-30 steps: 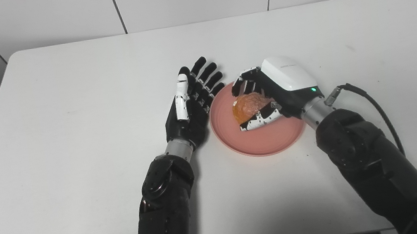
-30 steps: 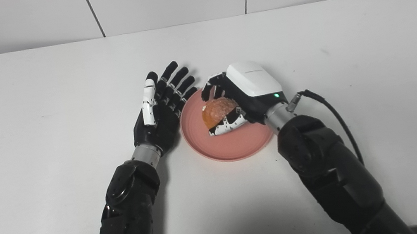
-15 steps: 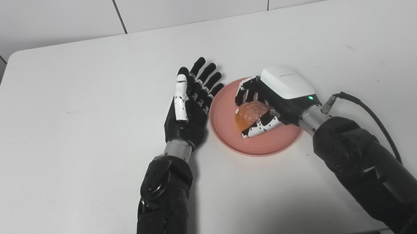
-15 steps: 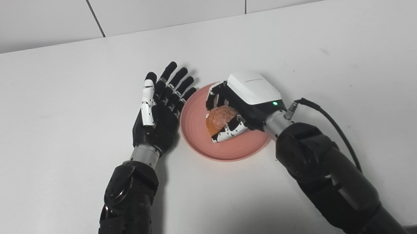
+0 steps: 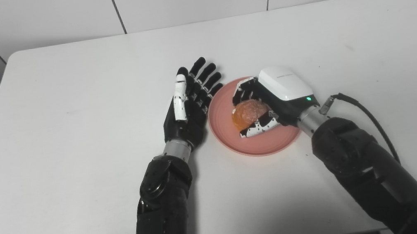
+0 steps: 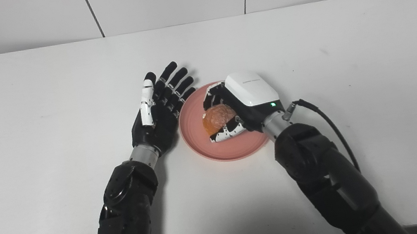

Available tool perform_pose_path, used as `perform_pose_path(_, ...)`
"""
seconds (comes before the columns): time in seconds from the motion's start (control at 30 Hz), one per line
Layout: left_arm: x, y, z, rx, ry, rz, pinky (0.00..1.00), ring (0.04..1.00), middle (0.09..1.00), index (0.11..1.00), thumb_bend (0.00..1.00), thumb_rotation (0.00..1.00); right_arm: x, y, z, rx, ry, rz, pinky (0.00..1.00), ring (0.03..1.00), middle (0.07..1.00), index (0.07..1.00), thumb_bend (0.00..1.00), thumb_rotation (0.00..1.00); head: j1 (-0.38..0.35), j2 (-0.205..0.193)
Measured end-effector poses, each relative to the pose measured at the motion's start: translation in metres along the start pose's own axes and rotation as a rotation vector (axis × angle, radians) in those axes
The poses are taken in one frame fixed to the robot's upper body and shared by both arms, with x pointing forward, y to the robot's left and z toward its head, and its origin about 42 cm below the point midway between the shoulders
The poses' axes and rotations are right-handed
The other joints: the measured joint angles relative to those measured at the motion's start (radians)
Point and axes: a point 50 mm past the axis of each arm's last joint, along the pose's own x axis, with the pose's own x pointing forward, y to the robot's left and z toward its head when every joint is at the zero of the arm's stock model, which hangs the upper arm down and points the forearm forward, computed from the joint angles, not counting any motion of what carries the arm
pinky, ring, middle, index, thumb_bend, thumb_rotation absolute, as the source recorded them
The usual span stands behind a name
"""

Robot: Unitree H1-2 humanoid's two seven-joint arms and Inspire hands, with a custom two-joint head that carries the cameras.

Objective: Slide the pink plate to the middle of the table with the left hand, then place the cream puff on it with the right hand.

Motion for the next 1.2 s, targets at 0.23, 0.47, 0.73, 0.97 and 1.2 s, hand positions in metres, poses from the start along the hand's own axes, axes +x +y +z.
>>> perform_pose_path(0.23, 0.0, 0.001, 0.0, 0.002, 0.001, 0.0, 0.87, 0.881, 0.885, 0.876, 0.42, 1.0, -0.002, -0.003, 0.007, -0.044, -0.011, 0.044, 0.45, 0.647, 0.789, 0.869, 0.98, 0.59, -0.002, -0.002)
perform_pose_path(0.47, 0.0, 0.003, 0.001, 0.01, 0.002, -0.001, 0.87, 0.882, 0.885, 0.885, 0.41, 1.0, -0.005, -0.007, 0.009, -0.068, -0.01, 0.059, 0.68, 0.785, 0.861, 0.908, 1.0, 0.68, -0.005, -0.002)
perform_pose_path(0.73, -0.001, 0.004, 0.002, 0.015, 0.002, -0.003, 0.87, 0.885, 0.888, 0.886, 0.41, 1.0, -0.012, -0.012, 0.011, -0.06, -0.018, 0.031, 0.71, 0.809, 0.876, 0.913, 1.0, 0.68, -0.006, -0.005)
perform_pose_path(0.97, -0.001, 0.004, 0.003, 0.02, -0.003, -0.005, 0.88, 0.89, 0.896, 0.89, 0.41, 1.0, -0.018, -0.024, 0.017, -0.044, -0.035, -0.017, 0.71, 0.828, 0.895, 0.944, 1.0, 0.72, -0.005, -0.006)
perform_pose_path(1.2, -0.01, 0.008, 0.009, 0.16, -0.023, 0.017, 0.87, 0.892, 0.891, 0.882, 0.42, 1.0, -0.027, -0.028, 0.012, 0.06, -0.035, -0.147, 0.83, 0.92, 0.951, 0.982, 0.95, 0.87, -0.009, -0.003)
